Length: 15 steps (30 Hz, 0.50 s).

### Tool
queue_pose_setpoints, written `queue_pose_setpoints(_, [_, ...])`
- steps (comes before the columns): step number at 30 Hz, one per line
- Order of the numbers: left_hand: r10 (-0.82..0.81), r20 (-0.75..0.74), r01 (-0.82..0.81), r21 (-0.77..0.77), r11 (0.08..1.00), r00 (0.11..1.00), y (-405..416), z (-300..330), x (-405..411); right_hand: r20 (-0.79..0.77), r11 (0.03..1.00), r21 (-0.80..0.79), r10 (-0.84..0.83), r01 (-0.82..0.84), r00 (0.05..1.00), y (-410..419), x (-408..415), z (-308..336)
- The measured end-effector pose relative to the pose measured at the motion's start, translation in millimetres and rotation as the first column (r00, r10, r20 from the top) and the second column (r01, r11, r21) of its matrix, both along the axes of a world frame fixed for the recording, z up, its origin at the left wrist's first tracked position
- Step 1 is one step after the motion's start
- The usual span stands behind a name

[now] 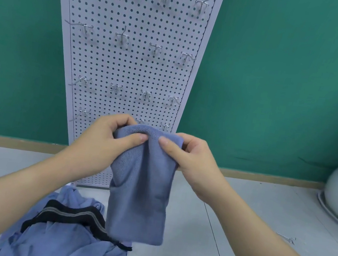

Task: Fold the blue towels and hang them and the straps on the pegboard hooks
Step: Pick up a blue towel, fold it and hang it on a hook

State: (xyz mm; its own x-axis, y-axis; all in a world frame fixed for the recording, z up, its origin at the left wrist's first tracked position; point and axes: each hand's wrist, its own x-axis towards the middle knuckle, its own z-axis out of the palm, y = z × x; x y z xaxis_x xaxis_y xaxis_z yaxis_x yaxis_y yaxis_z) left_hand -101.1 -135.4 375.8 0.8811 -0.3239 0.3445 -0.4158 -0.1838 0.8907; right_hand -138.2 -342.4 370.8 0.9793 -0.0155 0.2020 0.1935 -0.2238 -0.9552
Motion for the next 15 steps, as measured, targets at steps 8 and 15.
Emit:
queue_pose_setpoints(8, [-0.046,0.253,-0.011,0.218,0.976,0.966,14.6,4.6,-1.7,0.068,0.997,-0.009,-0.077,0.078,0.995,-6.9,-0.6,5.0])
queue_pose_setpoints(15, [-0.116,0.319,0.005,0.328,0.944,0.941,11.4,9.6,-7.0,0.07,0.993,0.081,-0.095,0.089,0.993,-11.5,0.8,9.7])
